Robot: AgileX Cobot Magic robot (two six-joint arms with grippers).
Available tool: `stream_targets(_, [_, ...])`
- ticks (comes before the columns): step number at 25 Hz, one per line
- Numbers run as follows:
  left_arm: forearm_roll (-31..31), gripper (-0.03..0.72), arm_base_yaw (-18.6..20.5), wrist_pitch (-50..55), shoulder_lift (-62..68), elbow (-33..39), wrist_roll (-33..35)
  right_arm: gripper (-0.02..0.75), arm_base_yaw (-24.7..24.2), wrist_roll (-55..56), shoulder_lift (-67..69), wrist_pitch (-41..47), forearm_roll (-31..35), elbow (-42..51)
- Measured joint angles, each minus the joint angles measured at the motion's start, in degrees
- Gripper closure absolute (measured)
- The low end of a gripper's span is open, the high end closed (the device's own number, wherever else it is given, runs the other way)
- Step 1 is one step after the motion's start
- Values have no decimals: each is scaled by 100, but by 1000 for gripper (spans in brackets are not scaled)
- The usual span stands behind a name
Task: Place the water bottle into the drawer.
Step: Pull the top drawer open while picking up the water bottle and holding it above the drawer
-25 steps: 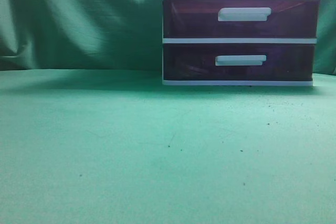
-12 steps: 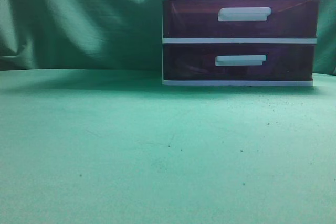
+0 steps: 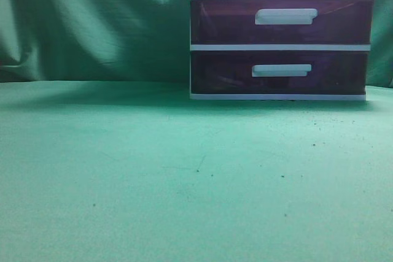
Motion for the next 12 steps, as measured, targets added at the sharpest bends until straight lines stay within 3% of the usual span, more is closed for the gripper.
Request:
stream_targets(4, [-24,44,0,-241,783,-371,32,738,0,0,0,0,0,0])
stream_targets(12, [-24,44,460,-298,1722,-898,13,738,0,0,0,0,0,0])
